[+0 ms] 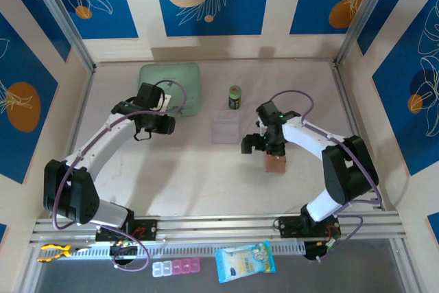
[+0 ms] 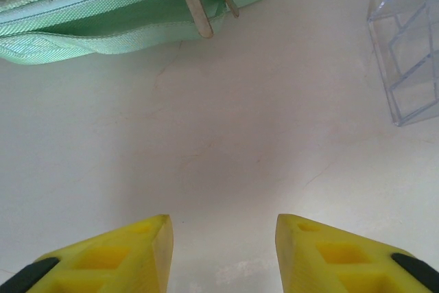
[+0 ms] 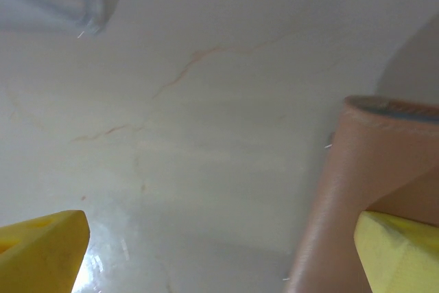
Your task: Take the credit cards out of the card holder
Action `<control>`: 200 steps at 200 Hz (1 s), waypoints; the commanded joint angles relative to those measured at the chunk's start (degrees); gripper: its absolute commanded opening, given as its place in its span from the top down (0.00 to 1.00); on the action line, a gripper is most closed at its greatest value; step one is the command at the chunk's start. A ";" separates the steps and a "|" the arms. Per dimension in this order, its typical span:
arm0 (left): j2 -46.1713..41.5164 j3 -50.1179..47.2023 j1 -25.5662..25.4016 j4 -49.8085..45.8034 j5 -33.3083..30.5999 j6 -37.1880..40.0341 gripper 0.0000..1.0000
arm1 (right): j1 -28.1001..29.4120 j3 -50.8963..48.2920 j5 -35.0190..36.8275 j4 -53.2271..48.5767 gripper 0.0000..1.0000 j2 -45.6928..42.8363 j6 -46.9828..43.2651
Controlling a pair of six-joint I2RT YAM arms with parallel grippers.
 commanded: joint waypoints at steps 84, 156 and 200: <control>0.53 -0.03 0.85 0.08 -0.39 0.57 0.56 | -10.08 -4.36 3.23 -3.72 0.01 -4.71 0.98; 0.37 -0.09 0.98 0.06 -0.22 0.56 0.56 | -6.29 -4.92 2.22 -3.43 0.00 -0.34 1.41; 0.31 -0.12 0.98 0.08 -0.04 0.47 0.55 | -5.27 -4.28 4.66 -4.57 0.03 1.80 2.68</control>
